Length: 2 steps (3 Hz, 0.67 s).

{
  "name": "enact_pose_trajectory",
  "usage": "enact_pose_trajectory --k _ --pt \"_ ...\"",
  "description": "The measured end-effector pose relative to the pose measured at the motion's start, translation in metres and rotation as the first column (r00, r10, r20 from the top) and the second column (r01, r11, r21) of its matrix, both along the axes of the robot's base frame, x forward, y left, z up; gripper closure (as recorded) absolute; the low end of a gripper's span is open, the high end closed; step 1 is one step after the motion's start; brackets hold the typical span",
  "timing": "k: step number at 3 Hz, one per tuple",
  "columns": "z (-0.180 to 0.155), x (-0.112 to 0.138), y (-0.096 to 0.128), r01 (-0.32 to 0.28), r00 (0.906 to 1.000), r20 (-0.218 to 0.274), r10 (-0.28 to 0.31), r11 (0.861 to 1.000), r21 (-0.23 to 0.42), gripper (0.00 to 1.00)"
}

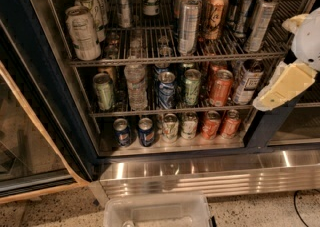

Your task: Pick redbull can from top shelf of fridge

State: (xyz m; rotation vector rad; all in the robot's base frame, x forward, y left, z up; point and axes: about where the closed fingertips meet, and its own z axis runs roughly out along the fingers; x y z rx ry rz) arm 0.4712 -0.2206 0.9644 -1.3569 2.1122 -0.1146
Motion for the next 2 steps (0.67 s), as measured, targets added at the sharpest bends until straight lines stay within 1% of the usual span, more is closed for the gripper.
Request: enact_pose_trajectory --k 1,2 --pt "0.0020 0.0024 0.0003 0.046 0.9985 0.029 -0.047 0.999 0.026 0.00" --pt "0.0013 -0.0009 -0.0013 0.130 0.9873 0.076 -0.140 0.985 0.115 0.00"
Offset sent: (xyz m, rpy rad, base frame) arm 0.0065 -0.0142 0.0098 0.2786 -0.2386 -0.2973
